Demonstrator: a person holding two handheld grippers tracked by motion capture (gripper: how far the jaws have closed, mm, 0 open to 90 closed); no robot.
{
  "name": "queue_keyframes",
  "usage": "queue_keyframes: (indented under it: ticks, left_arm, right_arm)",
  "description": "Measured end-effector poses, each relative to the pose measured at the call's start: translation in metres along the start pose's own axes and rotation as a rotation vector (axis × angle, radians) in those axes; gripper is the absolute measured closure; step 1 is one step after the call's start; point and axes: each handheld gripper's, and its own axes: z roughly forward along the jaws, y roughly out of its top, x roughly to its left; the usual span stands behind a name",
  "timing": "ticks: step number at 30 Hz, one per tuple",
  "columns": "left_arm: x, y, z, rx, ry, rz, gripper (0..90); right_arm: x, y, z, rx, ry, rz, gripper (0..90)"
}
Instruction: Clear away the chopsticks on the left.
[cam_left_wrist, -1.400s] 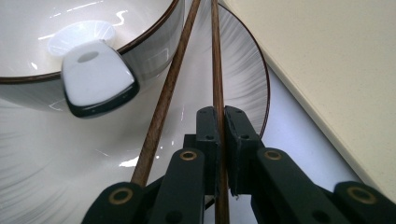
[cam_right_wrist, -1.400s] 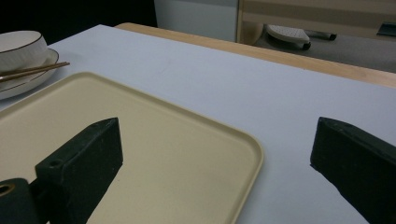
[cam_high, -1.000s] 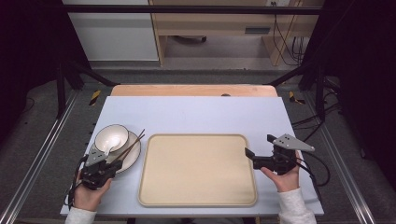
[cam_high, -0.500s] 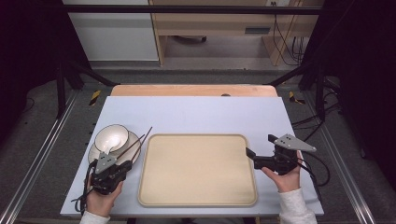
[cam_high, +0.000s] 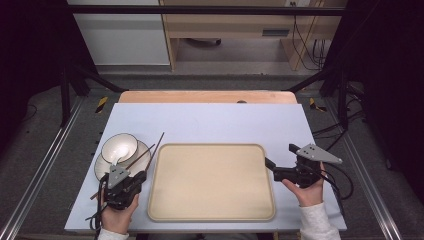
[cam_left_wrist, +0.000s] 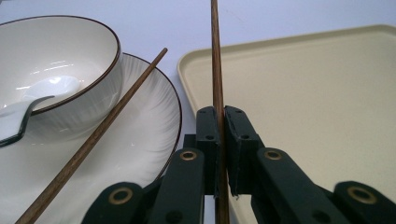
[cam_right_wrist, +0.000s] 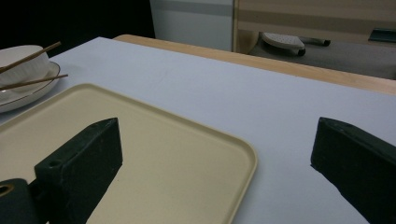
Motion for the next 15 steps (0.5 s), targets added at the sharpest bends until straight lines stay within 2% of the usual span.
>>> queue_keyframes:
  ticks: [6, 15]
  left_arm:
    - [-0.009, 0.005, -0.001, -0.033, 0.018, -0.029, 84.8]
    - [-0.024, 0.006, 0.006, -0.033, 0.032, -0.049, 84.8]
  right_arm:
    - [0.002, 0.0, 0.002, 0.002, 0.003, 0.0, 2.6]
    - [0.004, 0.0, 0.002, 0.004, 0.013, -0.002, 2.6]
